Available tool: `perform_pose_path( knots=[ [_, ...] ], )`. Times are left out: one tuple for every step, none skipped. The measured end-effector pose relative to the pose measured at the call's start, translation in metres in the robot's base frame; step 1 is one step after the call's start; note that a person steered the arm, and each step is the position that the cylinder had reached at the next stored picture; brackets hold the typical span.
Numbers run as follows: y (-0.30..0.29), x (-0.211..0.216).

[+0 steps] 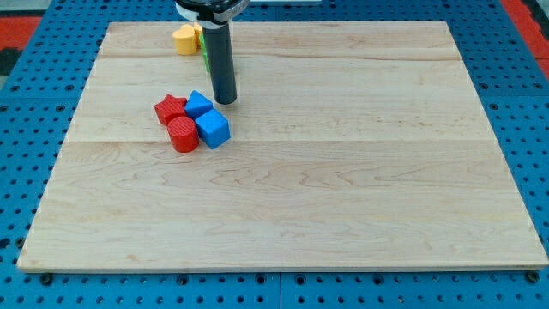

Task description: Slide the yellow hexagon along with the yellow heart to top left

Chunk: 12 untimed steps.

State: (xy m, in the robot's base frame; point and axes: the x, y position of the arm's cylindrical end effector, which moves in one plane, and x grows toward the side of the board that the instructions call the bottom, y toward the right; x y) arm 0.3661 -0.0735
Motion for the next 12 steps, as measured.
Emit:
perform_pose_path(
  knots=[
    [0.0,0.0],
    [0.023,0.0],
    [0.069,-0.02],
    [0.073,-0.054],
    [0.072,-0.086],
    [0.075,-0.105],
    [0.075,-0.119],
    [0.069,-0.137],
    [0.053,-0.149],
    [0.031,-0.155],
    [0.001,-0.156],
    [-0.028,-0.156]
  ],
)
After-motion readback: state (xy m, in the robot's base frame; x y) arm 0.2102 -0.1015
